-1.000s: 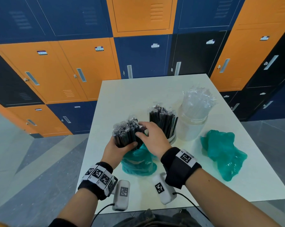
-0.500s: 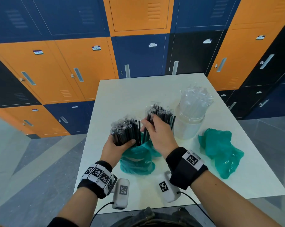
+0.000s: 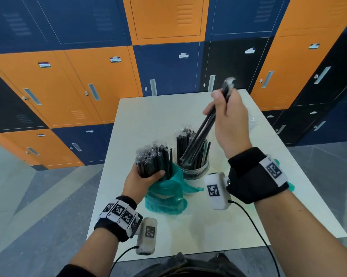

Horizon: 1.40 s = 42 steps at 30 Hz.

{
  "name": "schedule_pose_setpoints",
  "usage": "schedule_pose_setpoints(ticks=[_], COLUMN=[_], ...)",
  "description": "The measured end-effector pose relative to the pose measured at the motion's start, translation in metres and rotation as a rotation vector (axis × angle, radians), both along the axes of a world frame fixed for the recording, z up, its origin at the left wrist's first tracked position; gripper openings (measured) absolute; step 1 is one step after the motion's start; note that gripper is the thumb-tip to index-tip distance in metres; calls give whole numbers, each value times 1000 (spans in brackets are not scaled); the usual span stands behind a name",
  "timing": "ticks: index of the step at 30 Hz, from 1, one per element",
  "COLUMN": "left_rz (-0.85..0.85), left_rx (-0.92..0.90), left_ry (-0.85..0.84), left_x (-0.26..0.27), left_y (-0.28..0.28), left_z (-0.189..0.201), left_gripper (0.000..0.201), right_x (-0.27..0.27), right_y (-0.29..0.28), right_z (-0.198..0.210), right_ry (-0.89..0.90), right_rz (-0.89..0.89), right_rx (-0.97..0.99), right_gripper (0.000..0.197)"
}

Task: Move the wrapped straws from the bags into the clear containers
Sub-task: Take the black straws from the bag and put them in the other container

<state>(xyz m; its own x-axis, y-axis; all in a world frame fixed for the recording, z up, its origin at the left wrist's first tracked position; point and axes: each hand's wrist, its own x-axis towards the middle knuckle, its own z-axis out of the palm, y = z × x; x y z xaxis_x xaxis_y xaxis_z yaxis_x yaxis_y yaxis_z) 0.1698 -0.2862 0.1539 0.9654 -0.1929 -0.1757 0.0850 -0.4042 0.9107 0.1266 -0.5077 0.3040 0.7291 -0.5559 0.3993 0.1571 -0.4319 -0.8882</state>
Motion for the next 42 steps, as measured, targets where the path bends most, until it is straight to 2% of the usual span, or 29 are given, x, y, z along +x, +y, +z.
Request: schedule_pose_setpoints(ticks=[2,5,8,11,15,18,20,22,25,29,31,33,36,39,41,42], left_rz=[3,11,14,21,19,16,16,17,20,27,27,24,24,32,32,28], left_rx=[0,3,-1,0,7,13,12,11,9,6,0,-6,-18,-17,-26,-29], left_ry=[-5,-3,7,18,20,14,13,15,14,22,22,19,20,15,16,17], left_x=[0,0,-1,-2,-3,-3,-3,-3,-4,-3,-3,-3,-2,0,2,1], left_y=[0,0,-1,-1,-1,-1,-1,0,0,1,1,2,3,4,6,6], left_z=[0,0,1,1,3,3,2,2,2,2,2,2,0,-3,-6,-6], left_gripper=[58,59,60,56,56,56,56,55,55,56,56,56,59,63,65,65], right_x=[-1,-2,-3,-5,-13,-15,-15,-13,-11,-10,-10,-11,-15,-21,-23,-23], right_y=[-6,-9,-8,-6,-1,1,0,0,0,0,7,19,38,56,66,70], right_z=[1,-11,-44,-88,-128,-130,-125,-124,-130,-129,-120,-110,-91,-86,-92,-96], right_ry=[2,114,257,407,525,352,239,235,307,313,314,250,118,31,94,167], right_rz=[-38,-21,0,-68,-57,-44,-2,55,93,-21,-86,-148,-180,41,238,283], right_rx=[-37,-137,-206,-414,-495,-483,-427,-458,-564,-642,-599,-535,-488,-497,-416,-367], right_gripper=[21,21,20,29,37,32,37,45,44,40,34,28,30,23,17,16])
